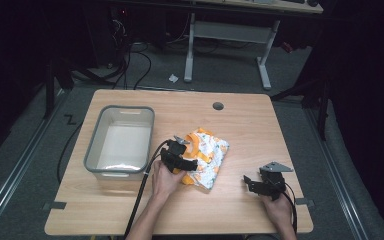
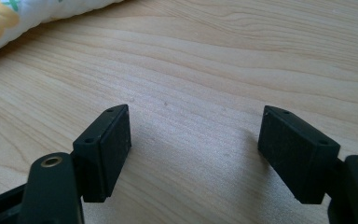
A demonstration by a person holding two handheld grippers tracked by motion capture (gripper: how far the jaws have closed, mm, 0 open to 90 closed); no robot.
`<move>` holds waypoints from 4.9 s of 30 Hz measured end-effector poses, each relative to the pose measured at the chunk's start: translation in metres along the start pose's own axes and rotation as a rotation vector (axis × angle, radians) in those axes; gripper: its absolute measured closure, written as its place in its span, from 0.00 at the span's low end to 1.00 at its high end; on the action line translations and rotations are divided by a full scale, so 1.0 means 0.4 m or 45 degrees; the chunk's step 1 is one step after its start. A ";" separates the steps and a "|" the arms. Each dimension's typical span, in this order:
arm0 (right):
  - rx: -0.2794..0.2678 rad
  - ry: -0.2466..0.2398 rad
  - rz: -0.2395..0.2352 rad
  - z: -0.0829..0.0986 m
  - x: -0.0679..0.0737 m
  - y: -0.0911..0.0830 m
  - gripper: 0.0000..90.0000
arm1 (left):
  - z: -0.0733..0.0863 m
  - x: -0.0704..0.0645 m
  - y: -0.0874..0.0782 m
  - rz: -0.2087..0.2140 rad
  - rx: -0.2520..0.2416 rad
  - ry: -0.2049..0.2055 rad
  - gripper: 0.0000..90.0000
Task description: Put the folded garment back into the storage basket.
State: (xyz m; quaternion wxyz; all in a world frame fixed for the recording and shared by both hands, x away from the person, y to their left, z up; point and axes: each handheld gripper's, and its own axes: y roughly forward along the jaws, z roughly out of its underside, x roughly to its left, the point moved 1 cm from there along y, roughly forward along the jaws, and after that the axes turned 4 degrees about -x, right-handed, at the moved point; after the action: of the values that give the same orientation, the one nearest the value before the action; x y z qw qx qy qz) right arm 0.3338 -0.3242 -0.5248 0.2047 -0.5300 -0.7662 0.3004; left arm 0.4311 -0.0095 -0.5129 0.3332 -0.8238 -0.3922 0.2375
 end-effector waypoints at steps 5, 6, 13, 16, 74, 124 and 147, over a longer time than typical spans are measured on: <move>0.000 0.000 -0.001 0.000 0.000 0.000 0.29 | 0.008 0.009 0.020 0.002 0.029 -0.011 0.13; 0.000 -0.001 0.000 0.000 0.000 0.000 0.29 | 0.009 0.009 0.021 0.004 0.027 -0.012 0.13; 0.000 0.000 0.000 0.000 0.000 0.000 0.29 | 0.013 0.003 0.020 -0.004 0.016 0.009 0.16; 0.000 0.000 0.000 0.000 0.000 0.000 0.29 | 0.013 -0.001 0.016 0.020 0.013 0.030 0.23; -0.001 -0.010 -0.004 0.000 0.000 0.000 0.29 | -0.029 0.031 -0.186 0.346 -0.276 -0.162 0.82; -0.001 -0.011 -0.004 0.000 -0.001 0.000 0.29 | -0.078 0.136 -0.400 0.176 -0.511 -0.145 0.82; -0.001 -0.010 -0.005 0.000 0.000 0.000 0.29 | -0.048 0.244 -0.489 -0.002 -0.571 -0.181 0.82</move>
State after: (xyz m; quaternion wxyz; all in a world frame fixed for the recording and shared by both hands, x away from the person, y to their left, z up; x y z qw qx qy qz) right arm 0.3338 -0.3244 -0.5249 0.2020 -0.5275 -0.7680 0.3019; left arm 0.4046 0.1539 -0.3689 0.1138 -0.8581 -0.4583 0.2015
